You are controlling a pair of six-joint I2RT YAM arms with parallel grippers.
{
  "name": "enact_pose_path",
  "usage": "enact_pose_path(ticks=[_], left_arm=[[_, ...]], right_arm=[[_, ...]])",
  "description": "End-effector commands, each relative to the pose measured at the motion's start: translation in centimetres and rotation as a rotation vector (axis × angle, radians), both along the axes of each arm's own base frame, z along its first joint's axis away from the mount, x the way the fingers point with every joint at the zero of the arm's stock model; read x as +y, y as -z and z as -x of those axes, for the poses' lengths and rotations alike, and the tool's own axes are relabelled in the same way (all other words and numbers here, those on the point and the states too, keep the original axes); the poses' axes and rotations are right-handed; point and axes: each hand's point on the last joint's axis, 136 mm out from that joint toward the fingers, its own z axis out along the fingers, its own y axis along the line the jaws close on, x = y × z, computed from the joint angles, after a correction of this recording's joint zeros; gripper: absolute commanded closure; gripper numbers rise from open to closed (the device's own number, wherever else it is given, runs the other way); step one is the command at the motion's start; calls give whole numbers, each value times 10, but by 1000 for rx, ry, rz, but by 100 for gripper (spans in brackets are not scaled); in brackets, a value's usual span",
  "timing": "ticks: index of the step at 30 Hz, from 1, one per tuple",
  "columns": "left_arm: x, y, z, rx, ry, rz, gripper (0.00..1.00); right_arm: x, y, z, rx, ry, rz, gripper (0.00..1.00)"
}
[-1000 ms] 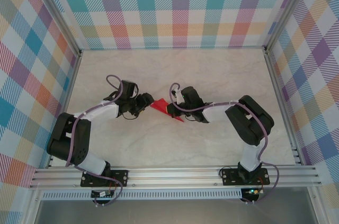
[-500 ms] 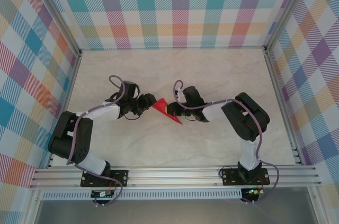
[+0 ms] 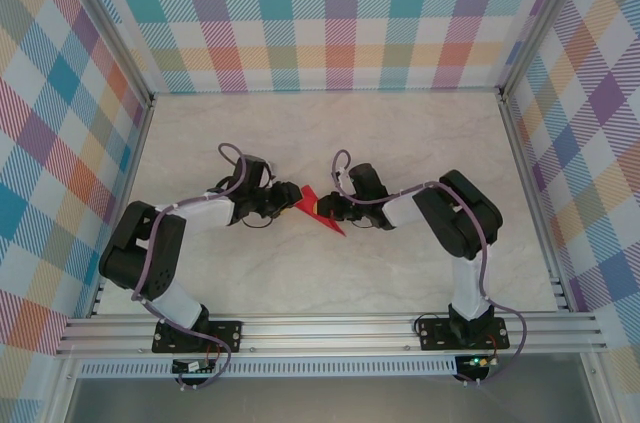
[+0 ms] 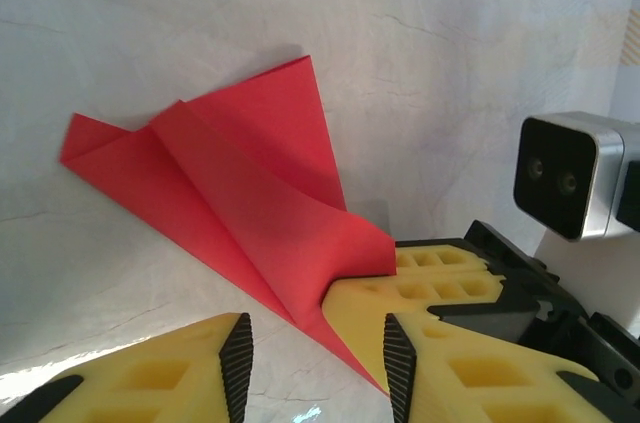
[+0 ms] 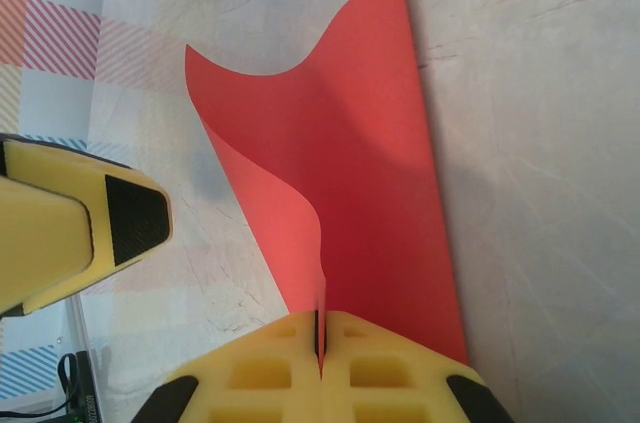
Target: Fold a paper plane with a square sheet of paper (pick it up from the middle)
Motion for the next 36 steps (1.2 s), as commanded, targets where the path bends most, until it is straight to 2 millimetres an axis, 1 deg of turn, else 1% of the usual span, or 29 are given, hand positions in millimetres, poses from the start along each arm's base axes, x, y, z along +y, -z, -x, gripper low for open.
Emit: enact_pose_path(ticks=[1,10,17,24,36], left_arm=[[-17,-4,0,-32,68,28,61],[-33,-3,-5,-38,109,50,72],[-38,3,-11,-25,111,49,81],[-33,14,-14,-9,86,11,86],[-26,29,-17,8,68,-46,88]], right_arm=[[3,3,-4,29,-10,-18,100],[0,13,-5,75,3,6,100],[-2,18,-4,93,12,21,100],[-5,22,-5,109,27,37,100],[-10,31,-5,150,47,58,100]])
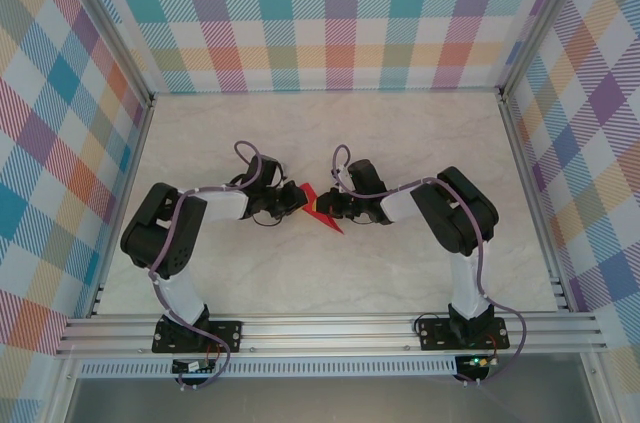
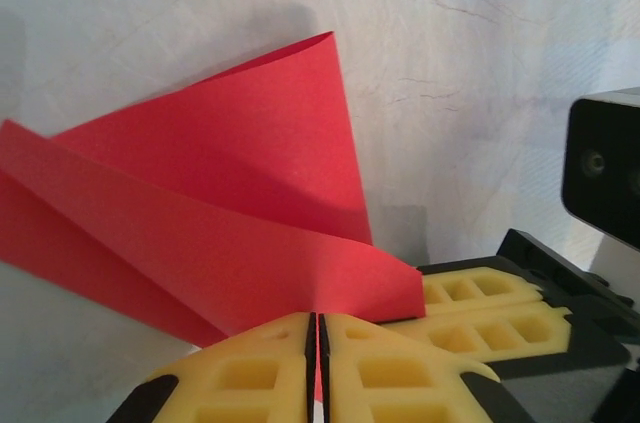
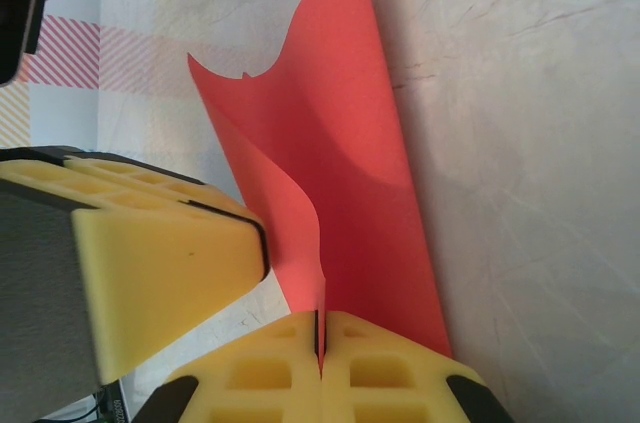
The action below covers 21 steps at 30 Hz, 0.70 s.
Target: Fold a paper plane with a square sheet of paper (pick it up from the middle)
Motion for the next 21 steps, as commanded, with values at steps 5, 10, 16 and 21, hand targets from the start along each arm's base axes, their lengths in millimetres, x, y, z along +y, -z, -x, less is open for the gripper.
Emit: enact_pose_path(ticks=[5,10,16,21], left_arm=[[-4,4,-5,-14,16,-42,89],[-1,8,-4,-5,9,-59,89],[2,16,-3,20,-1,-83,90],[4,19,-3,27,-5,-95,91]], right_arm=[[-13,29,2,86,37,72,100],[-13,31,3,93,35,78,100],[-13,31,3,98,35,83,100],[-13,33,3,106,32,86,100]])
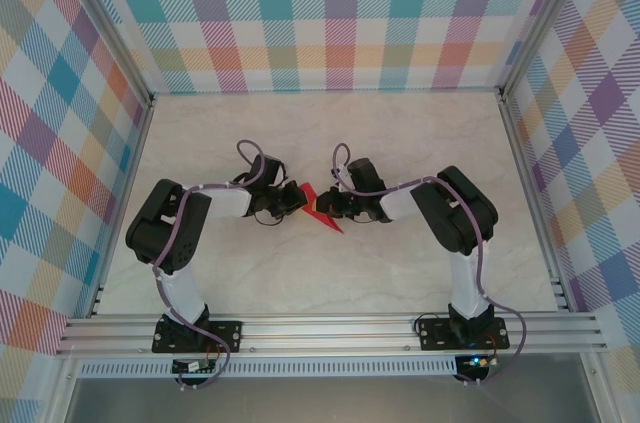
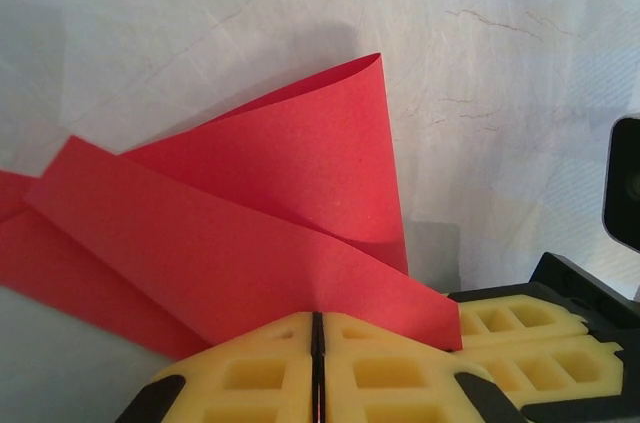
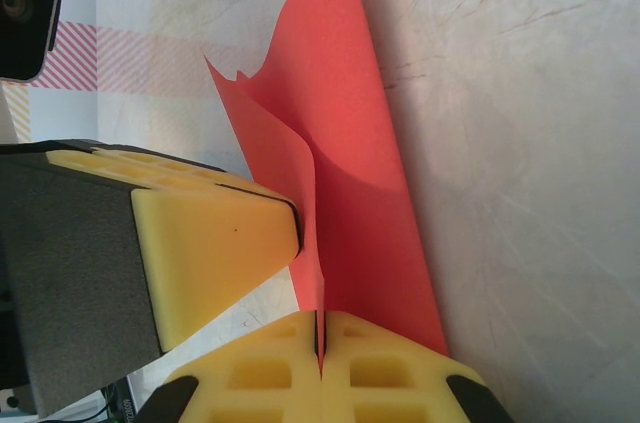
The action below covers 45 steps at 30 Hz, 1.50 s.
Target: Fold a paper plane with a square sheet of paper (pick it up from the middle)
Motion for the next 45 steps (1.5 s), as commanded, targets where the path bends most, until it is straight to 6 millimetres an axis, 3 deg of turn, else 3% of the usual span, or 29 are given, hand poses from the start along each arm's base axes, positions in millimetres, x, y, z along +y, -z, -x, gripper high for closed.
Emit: enact_pose_path(ticks=[1,7,12,19,32,39,45], left_arm=[[3,10,3,17,5,-56,91],[9,15,5,32,-11,-90,91],[14,22,8,55,-24,-116,92],[16,28,11,76,-42,-119,91],[15,31,12,89,-42,-109,91],[14,32,12,93,-43,-103,91],[13,32,12,98,-41,-101,91]], right_arm=[[-13,32,4,75,26,84,100],[-11,29,3,73,22,78,99],[-5,8,0,50,-5,55,94],[-1,-18,-1,26,-39,39,80],[-22,-38,3,-28,6,135,57],[-29,-31,17,-22,-39,165,59],[-25,-22,24,7,-89,154,67]])
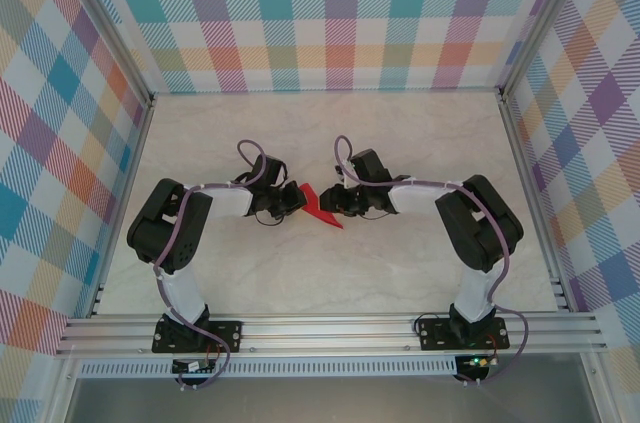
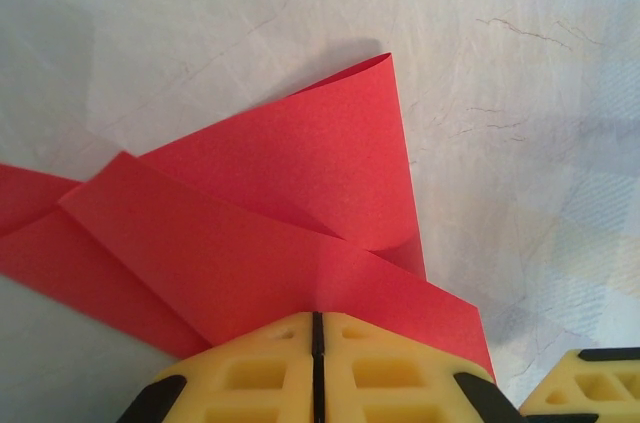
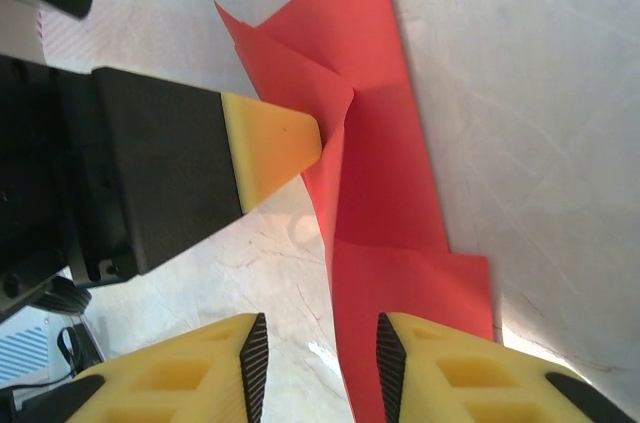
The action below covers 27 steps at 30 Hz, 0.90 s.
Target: Fold a paper plane with a square sheet of paper (pick it up from the middle)
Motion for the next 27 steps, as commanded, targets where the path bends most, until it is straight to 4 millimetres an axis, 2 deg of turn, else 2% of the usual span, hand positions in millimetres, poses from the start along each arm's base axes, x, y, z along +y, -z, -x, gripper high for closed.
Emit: enact_pose_path(ticks=[1,14,21,24,27], left_arm=[[9,27,13,87,-17,-63,91],[16,28,12,89,-49,-91,91],[19,27,9,85,-76,-86,89],[19,22,6,76,-83,-76,86],[13,8,1,44,-73,-38,81]], right_arm=[[0,11,8,33,-46,0,69],[-12,36,13,104,-10,40,92],[-20,49,19,176,12,48,95],[-21,53,21,197,13,54,95],[-22,57,21,213,21,57,95]])
